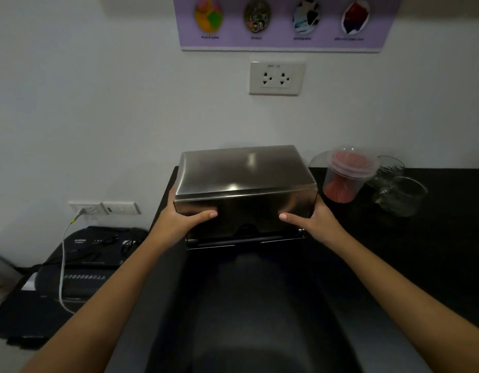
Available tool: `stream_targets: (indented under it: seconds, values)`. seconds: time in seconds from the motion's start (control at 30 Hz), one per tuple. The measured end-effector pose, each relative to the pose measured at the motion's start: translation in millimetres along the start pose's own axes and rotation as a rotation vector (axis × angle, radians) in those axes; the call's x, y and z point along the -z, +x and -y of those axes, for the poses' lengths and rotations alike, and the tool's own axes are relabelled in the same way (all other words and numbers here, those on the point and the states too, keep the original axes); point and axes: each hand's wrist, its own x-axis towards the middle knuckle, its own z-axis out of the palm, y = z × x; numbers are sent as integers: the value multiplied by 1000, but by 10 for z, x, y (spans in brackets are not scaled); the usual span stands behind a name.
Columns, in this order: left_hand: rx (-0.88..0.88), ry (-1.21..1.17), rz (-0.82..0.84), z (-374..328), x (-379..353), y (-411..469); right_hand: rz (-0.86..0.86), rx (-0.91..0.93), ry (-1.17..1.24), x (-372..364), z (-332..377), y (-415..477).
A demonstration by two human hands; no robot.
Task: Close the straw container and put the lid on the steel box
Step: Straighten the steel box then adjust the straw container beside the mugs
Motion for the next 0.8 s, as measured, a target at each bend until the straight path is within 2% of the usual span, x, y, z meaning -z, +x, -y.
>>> stream_targets:
  seconds: [0.23,0.47,0.8]
  values:
    - [-80,54,115,-148,-74,373,-70,-15,18,106,-74,194]
    - [-85,27,168,-178,-127,685,-98,-39,37,146,-118,426]
    - [-81,-30,201,-146,-158,1033,-82,-11,-68,227,-131,680]
